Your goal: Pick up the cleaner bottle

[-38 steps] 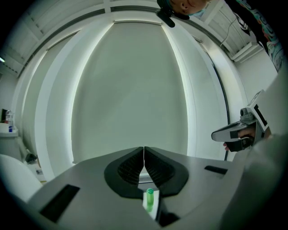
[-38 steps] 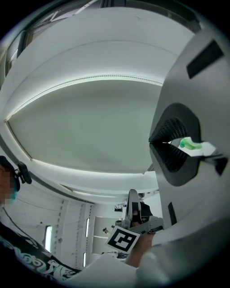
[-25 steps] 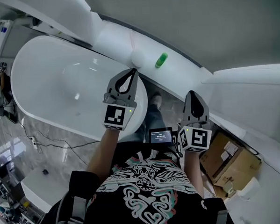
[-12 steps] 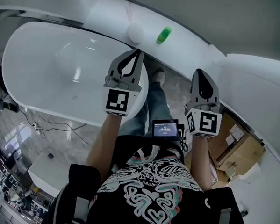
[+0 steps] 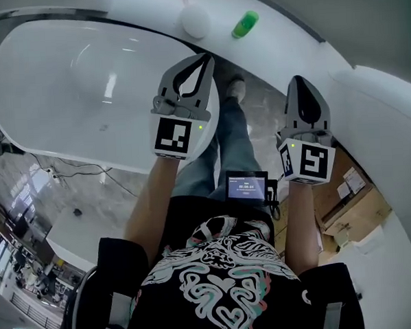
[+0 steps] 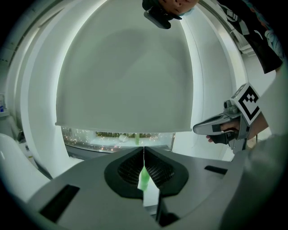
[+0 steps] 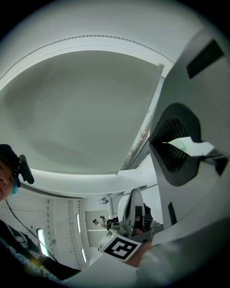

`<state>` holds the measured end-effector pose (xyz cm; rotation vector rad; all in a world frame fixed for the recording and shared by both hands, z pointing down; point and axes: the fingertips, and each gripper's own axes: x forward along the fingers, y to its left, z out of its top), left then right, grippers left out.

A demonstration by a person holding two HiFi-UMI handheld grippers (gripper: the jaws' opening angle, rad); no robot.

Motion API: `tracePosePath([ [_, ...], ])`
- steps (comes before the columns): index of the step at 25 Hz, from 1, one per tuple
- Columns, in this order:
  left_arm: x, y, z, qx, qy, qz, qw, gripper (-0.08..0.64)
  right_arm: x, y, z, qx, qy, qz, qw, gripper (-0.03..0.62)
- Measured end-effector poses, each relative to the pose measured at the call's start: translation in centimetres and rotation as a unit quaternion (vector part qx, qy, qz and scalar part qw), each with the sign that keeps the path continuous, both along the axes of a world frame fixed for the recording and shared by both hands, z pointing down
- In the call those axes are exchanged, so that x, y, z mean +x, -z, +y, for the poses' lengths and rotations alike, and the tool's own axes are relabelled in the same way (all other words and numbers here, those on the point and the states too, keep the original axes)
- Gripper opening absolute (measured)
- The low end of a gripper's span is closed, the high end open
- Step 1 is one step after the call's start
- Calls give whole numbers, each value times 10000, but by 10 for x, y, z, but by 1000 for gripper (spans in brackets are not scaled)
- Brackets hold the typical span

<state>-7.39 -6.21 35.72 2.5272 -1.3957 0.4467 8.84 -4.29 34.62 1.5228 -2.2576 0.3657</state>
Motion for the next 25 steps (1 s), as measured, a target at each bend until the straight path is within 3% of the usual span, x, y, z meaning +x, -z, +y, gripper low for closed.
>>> tracePosePath([
  [9,-4,-50,7,-347,-7,-135,9993,18,-8,-41,-11,-58,123,6,9999,28],
  [14,0,-61,2,-92,4,16,10000,18,-7,-61,-7,-194,75,-6,9998,28],
  [18,6,-80,2,-424,-86,-127,9990,18,-3,-76,-7,-266,49,-12,9996,27],
  [25,15,-103,-5,-563,-234,-160,9980,18,-5,-94,-13,-332,93,-5,9994,28],
])
